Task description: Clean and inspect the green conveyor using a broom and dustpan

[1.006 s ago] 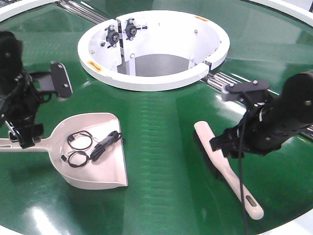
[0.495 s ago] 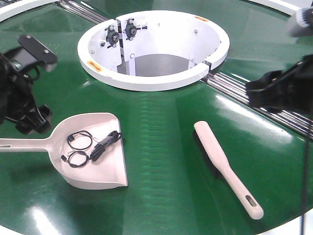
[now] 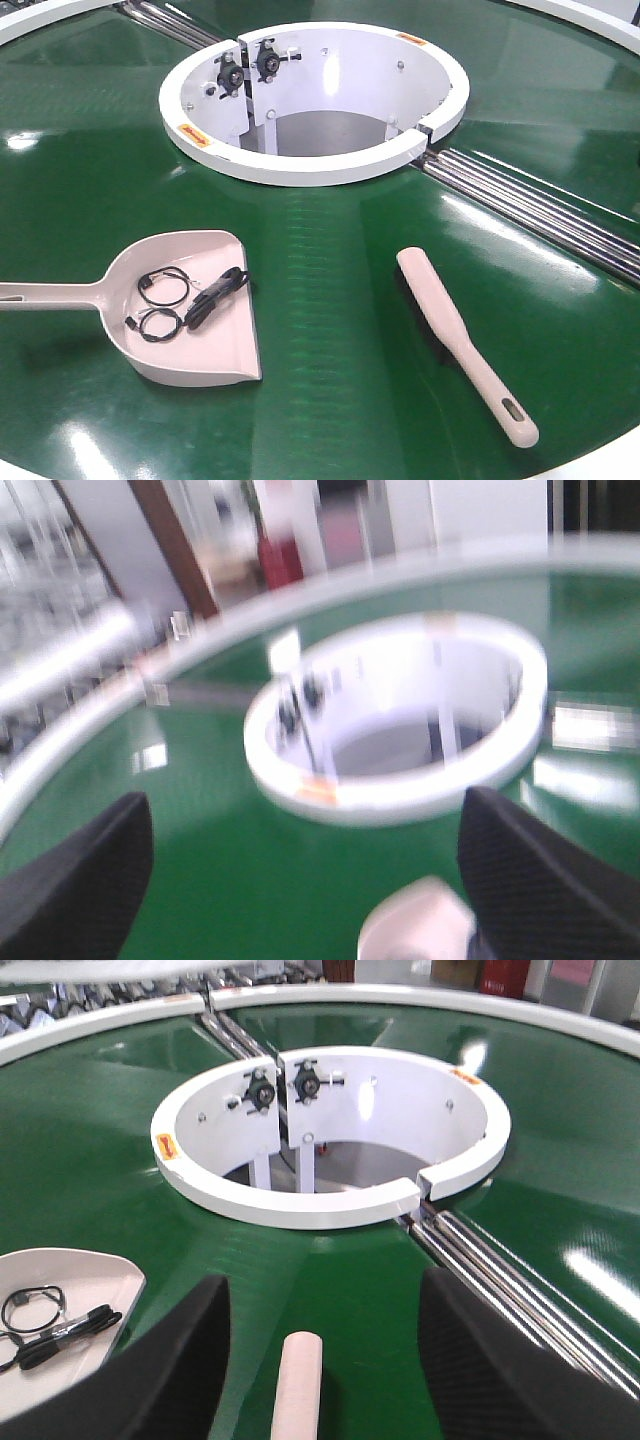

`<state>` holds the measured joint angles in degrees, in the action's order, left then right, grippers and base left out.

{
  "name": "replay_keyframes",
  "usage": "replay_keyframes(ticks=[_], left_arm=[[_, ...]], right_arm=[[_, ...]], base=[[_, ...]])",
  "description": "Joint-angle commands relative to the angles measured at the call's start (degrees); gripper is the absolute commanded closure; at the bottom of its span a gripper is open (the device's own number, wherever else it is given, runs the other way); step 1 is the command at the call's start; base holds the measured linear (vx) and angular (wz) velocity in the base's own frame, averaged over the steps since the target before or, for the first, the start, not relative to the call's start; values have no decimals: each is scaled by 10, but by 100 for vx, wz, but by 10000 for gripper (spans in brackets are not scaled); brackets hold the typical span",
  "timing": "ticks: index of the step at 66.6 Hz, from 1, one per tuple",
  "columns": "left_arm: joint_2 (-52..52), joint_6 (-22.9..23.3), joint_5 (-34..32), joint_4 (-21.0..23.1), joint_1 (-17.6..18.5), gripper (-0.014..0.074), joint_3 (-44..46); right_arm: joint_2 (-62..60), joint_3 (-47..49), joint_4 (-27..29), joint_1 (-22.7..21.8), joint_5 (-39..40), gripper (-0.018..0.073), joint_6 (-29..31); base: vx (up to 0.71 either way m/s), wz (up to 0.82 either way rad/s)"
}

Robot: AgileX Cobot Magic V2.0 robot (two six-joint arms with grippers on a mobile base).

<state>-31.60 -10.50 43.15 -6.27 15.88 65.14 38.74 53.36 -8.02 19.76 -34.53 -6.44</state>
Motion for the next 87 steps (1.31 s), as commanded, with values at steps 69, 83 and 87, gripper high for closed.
replay_keyframes(ticks=[69, 83, 87], left_arm=[[250, 49, -293, 56, 2, 388, -522], [250, 47, -294, 63, 2, 603, -522], [250, 47, -298, 63, 2, 603, -522]], right_arm=[[-329, -430, -50, -2, 324, 419, 5], [-329, -430, -49, -2, 333, 568, 5], [-329, -430, -49, -2, 337, 568, 5]], base=[[0, 0], [0, 0], [0, 0]])
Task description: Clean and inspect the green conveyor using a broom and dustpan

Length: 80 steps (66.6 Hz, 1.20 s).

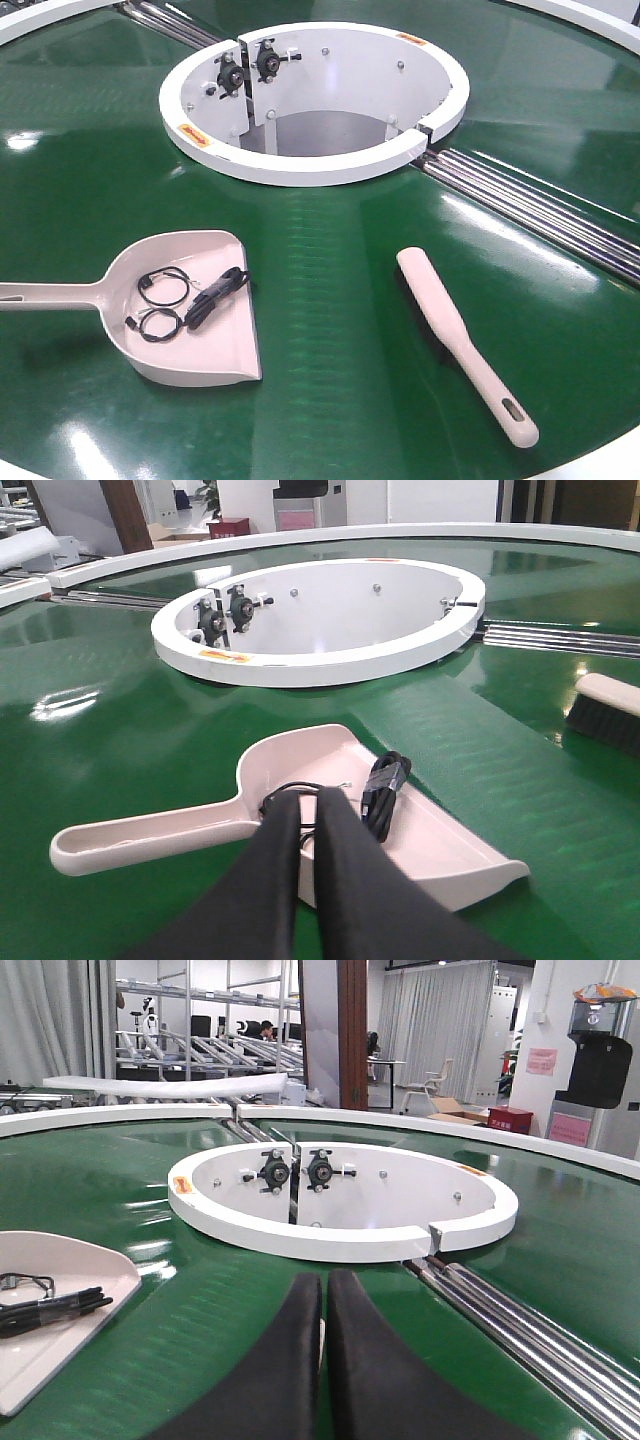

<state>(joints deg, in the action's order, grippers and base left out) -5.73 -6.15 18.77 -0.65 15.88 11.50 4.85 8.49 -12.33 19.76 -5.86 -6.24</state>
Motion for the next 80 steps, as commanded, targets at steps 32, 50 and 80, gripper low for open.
replay_keyframes(ticks=[32, 50, 80], left_arm=[[-9, 4, -53, 6, 2, 602, 14], [4, -17, -69, -6, -18, 602, -18], [73, 20, -157, 20, -158, 602, -137]], right_arm=[[10, 19, -5, -2, 48, 568, 3], [10, 19, -5, -2, 48, 568, 3], [10, 19, -5, -2, 48, 568, 3]], base=[[0, 0], [0, 0], [0, 0]])
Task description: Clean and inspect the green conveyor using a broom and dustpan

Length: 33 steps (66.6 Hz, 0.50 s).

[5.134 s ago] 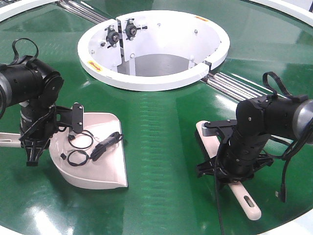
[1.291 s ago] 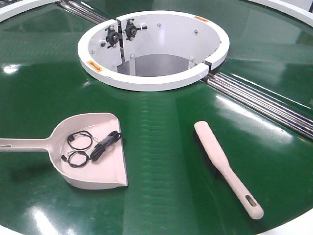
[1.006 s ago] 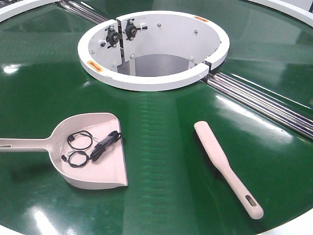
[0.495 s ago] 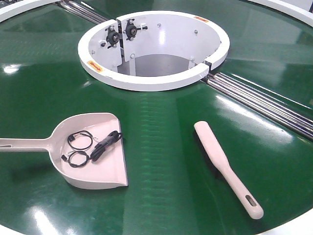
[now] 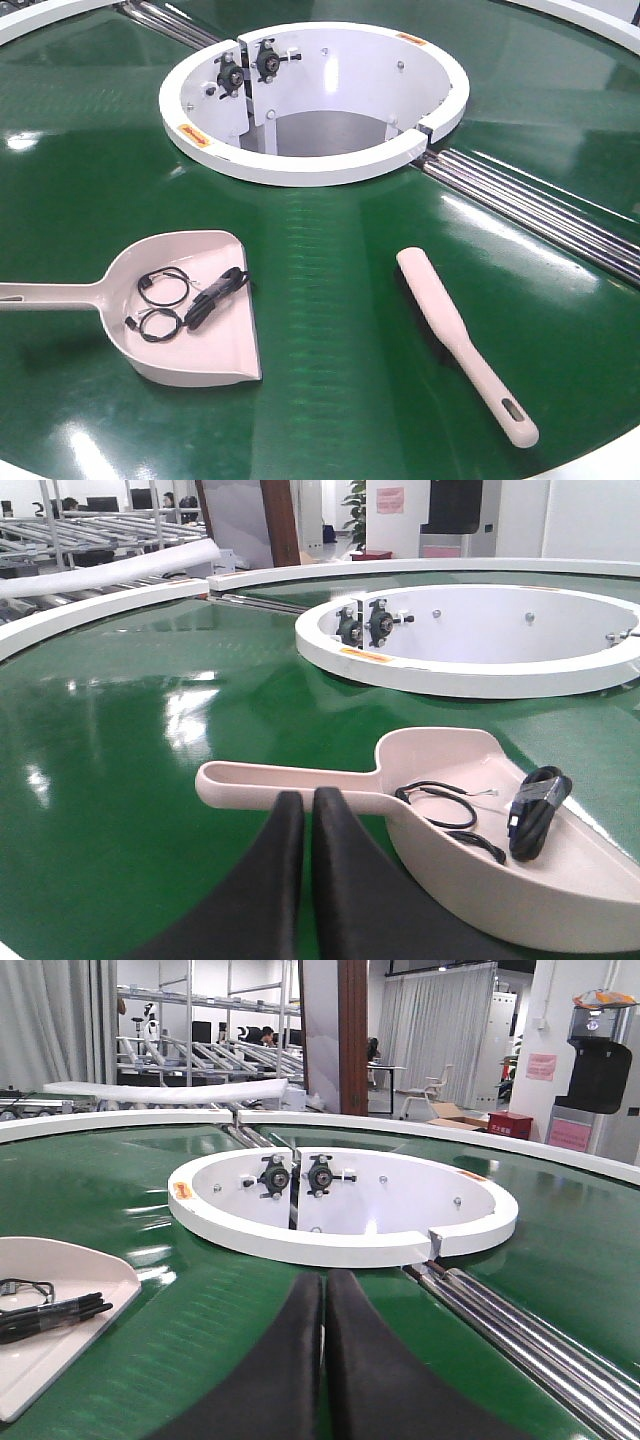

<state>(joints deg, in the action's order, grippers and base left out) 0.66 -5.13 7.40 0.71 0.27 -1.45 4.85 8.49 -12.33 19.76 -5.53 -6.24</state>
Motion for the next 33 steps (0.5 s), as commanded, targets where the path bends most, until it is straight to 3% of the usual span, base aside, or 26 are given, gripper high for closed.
replay_keyframes(ticks=[1, 33], left_arm=[[9, 10, -43, 7, -2, 602, -8], [9, 10, -38, 7, -2, 602, -7]], right_arm=[[10, 19, -5, -2, 44, 568, 3], [10, 19, -5, -2, 44, 568, 3]], base=[[0, 0], [0, 0]])
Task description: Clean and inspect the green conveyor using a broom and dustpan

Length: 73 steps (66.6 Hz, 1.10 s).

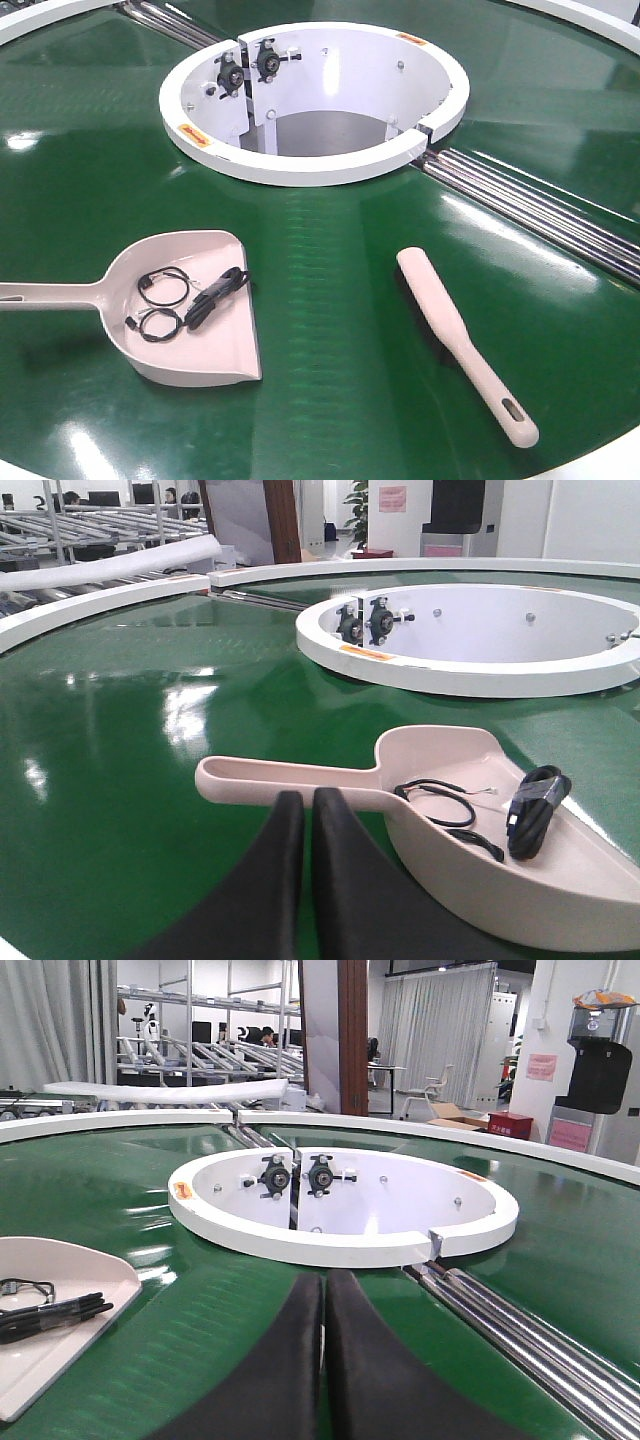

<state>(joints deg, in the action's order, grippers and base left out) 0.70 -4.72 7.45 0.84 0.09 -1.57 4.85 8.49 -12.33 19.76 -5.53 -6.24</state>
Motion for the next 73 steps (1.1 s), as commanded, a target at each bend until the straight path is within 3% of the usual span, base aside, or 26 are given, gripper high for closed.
replay_keyframes(ticks=[1, 46, 52, 64, 73], left_arm=[[9, 6, -39, 5, 0, 602, -6], [9, 5, -39, 5, 0, 602, -6], [9, 5, -39, 5, 0, 602, -6], [9, 5, -39, 5, 0, 602, -6], [9, 5, -39, 5, 0, 602, -6]], right_arm=[[10, 19, -5, -2, 44, 568, 3], [10, 18, -4, -7, 44, 568, 3], [10, 17, 22, -45, 44, 568, 9], [10, 3, 119, -175, 51, 568, 42], [5, -52, 123, -204, 96, 568, 50]], base=[[0, 0], [0, 0], [0, 0], [0, 0], [0, 0]])
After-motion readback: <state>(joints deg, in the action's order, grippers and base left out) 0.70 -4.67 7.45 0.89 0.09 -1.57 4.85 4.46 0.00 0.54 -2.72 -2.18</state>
